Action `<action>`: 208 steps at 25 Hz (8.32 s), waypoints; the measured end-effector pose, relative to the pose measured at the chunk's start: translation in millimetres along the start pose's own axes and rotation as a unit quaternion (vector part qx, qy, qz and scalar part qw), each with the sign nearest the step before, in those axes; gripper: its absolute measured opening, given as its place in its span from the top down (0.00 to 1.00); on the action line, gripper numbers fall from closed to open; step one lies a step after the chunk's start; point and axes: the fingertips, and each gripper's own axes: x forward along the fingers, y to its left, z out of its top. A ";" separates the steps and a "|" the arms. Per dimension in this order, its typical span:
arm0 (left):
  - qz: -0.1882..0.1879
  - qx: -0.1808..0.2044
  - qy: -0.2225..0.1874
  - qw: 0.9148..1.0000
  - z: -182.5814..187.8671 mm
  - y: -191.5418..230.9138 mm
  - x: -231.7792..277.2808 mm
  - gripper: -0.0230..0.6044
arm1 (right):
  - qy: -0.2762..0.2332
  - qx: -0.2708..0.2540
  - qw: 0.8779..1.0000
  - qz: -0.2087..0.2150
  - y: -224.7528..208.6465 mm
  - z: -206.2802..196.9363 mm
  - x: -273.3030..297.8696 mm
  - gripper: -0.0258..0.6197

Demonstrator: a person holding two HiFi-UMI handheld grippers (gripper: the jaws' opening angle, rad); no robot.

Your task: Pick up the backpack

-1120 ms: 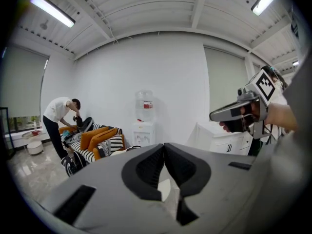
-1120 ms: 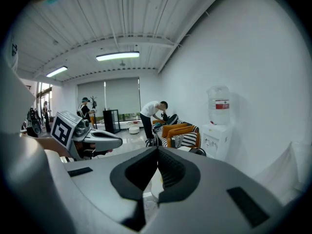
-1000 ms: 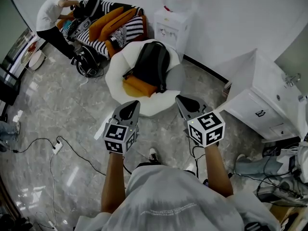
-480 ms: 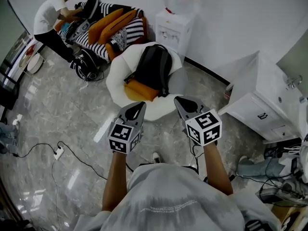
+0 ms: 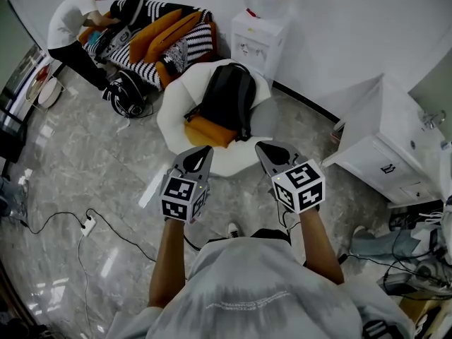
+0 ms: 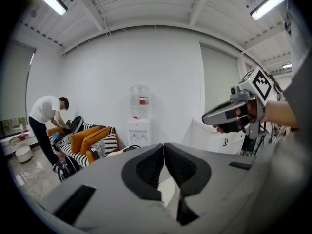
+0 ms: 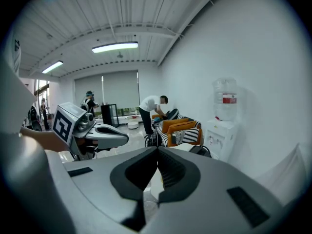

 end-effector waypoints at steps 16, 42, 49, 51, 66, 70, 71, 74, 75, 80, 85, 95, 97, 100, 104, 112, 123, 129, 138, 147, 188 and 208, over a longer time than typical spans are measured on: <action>0.027 -0.016 -0.012 0.999 1.7 33.2 8.3 0.95 | -0.002 0.008 1.000 -0.025 -15.3 6.4 18.5 0.96; 0.026 -0.021 0.028 0.999 11.2 84.9 101.9 0.96 | 0.033 0.024 0.999 -0.020 -100.9 17.0 95.0 0.96; 0.031 -0.032 0.046 0.998 15.5 94.9 133.8 0.96 | 0.039 0.021 0.999 -0.009 -127.4 27.1 116.9 0.96; 0.033 -0.032 0.047 0.998 20.3 97.8 143.6 0.96 | 0.040 0.021 0.999 -0.007 -137.7 29.7 122.5 0.96; 0.056 -0.028 0.088 0.994 28.9 122.0 217.7 0.96 | 0.055 0.037 0.998 0.022 -209.7 34.9 169.3 0.96; 0.073 -0.027 0.091 0.993 36.7 132.9 244.4 0.96 | 0.046 0.040 0.998 0.022 -237.7 46.0 182.9 0.96; 0.077 -0.032 0.091 0.992 39.4 135.9 250.6 0.96 | 0.044 0.040 0.998 0.024 -243.8 49.0 186.5 0.96; 0.087 -0.040 0.091 0.991 46.2 143.8 268.5 0.96 | 0.043 0.039 0.998 0.031 -260.5 53.7 197.3 0.96; 0.088 -0.038 0.090 0.991 49.5 145.6 274.5 0.96 | 0.044 0.040 0.998 0.033 -265.8 54.2 200.7 0.96; 0.096 -0.027 0.090 0.991 60.8 155.9 296.5 0.96 | 0.044 0.045 0.997 0.040 -287.0 57.0 217.4 0.96; 0.100 -0.024 0.092 0.990 62.1 165.0 311.7 0.96 | 0.047 0.055 0.997 0.037 -302.1 55.5 229.2 0.96; 0.082 -0.027 0.114 0.990 43.5 189.8 326.0 0.96 | 0.069 0.081 0.994 0.018 -309.8 41.7 254.3 0.96; 0.070 -0.026 0.120 0.990 36.0 198.7 329.2 0.96 | 0.075 0.086 0.993 0.008 -308.1 38.2 261.9 0.96; 0.049 -0.032 0.119 0.991 30.2 213.4 334.0 0.96 | 0.083 0.092 0.992 -0.014 -306.6 35.0 276.7 0.96; 0.021 -0.021 0.123 0.992 25.6 237.8 342.8 0.96 | 0.085 0.090 0.992 -0.038 -300.4 41.5 296.0 0.96; -0.001 -0.010 0.130 0.992 16.7 290.3 372.2 0.96 | 0.077 0.109 0.987 -0.087 -311.2 46.6 323.3 0.96; -0.026 0.015 0.148 0.988 -6.5 329.0 412.5 0.96 | 0.090 0.148 0.975 -0.138 -346.6 14.5 352.7 0.96; -0.032 0.020 0.167 0.985 -28.2 334.9 430.0 0.96 | 0.103 0.167 0.970 -0.146 -359.7 -11.7 368.9 0.96; -0.028 0.005 0.180 0.983 -68.6 337.0 451.5 0.94 | 0.143 0.181 0.964 -0.134 -365.8 -57.6 398.1 0.96; -0.023 -0.016 0.200 0.979 -104.2 351.6 475.7 0.83 | 0.178 0.200 0.956 -0.118 -363.6 -94.1 420.6 0.95; -0.066 -0.047 0.312 0.947 -271.1 355.5 537.6 0.81 | 0.253 0.324 0.905 -0.111 -359.0 -261.5 495.6 0.80; -0.070 -0.006 0.329 0.942 -322.7 356.5 560.7 0.70 | 0.244 0.334 0.904 -0.112 -374.1 -322.7 531.8 0.72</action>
